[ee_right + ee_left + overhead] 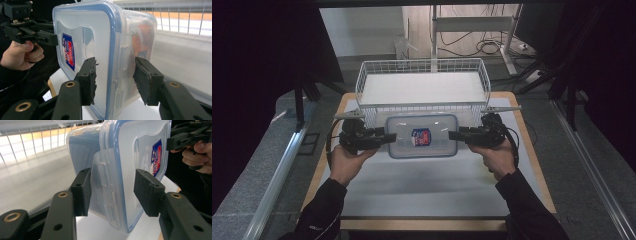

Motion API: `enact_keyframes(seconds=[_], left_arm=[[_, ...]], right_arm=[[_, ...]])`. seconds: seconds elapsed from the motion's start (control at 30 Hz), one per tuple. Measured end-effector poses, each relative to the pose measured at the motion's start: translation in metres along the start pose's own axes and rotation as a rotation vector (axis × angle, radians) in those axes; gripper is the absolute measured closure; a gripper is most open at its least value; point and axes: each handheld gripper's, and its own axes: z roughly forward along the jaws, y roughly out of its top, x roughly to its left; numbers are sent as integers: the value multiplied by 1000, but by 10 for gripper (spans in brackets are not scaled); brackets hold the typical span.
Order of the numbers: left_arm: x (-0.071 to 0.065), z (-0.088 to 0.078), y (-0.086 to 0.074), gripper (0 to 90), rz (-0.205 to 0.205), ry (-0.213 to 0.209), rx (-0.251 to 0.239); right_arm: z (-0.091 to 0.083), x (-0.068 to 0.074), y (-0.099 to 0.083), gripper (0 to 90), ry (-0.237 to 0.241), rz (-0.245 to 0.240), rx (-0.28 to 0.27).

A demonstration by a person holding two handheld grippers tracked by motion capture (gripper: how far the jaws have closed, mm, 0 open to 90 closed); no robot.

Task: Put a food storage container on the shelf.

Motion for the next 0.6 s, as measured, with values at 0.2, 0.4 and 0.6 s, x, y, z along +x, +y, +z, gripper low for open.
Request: enact_keyframes(seconds=[0.2, 0.4, 0.6], left_arm=[[0, -6, 19, 492, 4, 6, -15], [5, -8, 39, 492, 6, 2, -24], [8, -10, 59, 492, 7, 6, -41]], right_arm=[[-3, 3, 20, 534, 0, -11, -19], [-6, 4, 40, 534, -9, -22, -26], [-7, 1, 59, 534, -6, -15, -37]])
